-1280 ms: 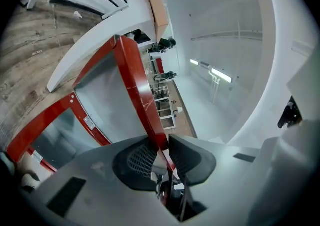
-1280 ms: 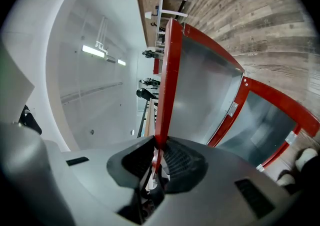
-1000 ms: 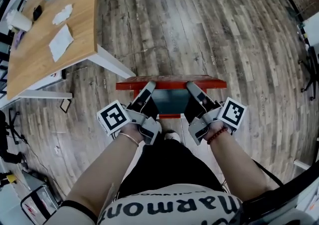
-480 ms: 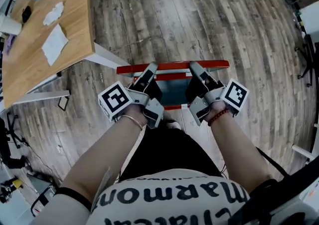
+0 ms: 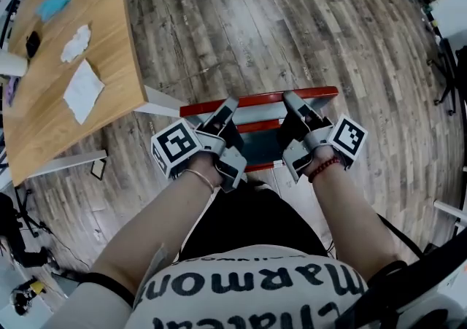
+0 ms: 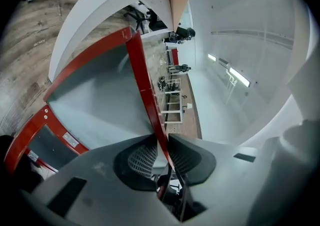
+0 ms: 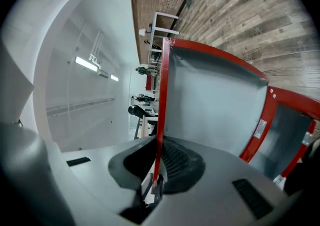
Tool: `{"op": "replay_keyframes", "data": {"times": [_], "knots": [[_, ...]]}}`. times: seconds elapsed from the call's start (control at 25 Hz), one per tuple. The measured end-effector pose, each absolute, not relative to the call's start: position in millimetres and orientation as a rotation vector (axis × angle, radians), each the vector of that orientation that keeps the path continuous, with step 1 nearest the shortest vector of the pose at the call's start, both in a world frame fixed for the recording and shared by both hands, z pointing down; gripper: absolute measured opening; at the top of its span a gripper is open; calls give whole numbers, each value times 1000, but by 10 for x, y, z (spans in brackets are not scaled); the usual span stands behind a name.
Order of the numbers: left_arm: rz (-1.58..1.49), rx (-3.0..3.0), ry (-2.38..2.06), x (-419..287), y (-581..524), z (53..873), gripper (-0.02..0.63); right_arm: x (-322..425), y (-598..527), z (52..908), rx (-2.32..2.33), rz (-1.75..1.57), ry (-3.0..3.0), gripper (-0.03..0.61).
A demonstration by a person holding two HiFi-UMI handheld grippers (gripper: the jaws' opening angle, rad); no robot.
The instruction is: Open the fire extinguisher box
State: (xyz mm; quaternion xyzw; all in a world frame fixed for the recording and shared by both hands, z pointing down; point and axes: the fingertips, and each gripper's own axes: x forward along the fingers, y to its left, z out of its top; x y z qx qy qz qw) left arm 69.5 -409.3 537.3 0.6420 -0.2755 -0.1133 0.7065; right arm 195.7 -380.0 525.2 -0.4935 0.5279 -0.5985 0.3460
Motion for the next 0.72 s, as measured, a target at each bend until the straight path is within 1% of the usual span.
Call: {"op": "replay_keyframes", "data": {"times": [0.2, 0.36, 0.44, 0.48, 0.72], "knots": [[-253, 1417, -607, 711, -4180, 5396, 66, 1982, -3897, 5280, -1280, -1537, 1357, 32], [-318, 1425, -611, 772, -4255, 5354, 64, 2010, -3970, 5283, -1264, -1552, 1376, 32], [-350, 1425, -635, 773, -4308, 5343, 53, 2008, -4028, 5285, -1249, -1573, 1390, 32], [-353, 1423, -662, 760, -4323, 5359, 35, 2005, -4053, 5290, -1243, -1587, 1402, 32], [-393, 1419, -776, 776, -4407, 5418, 35, 2043, -4149, 5346, -1198, -1669, 1459, 32]]}}
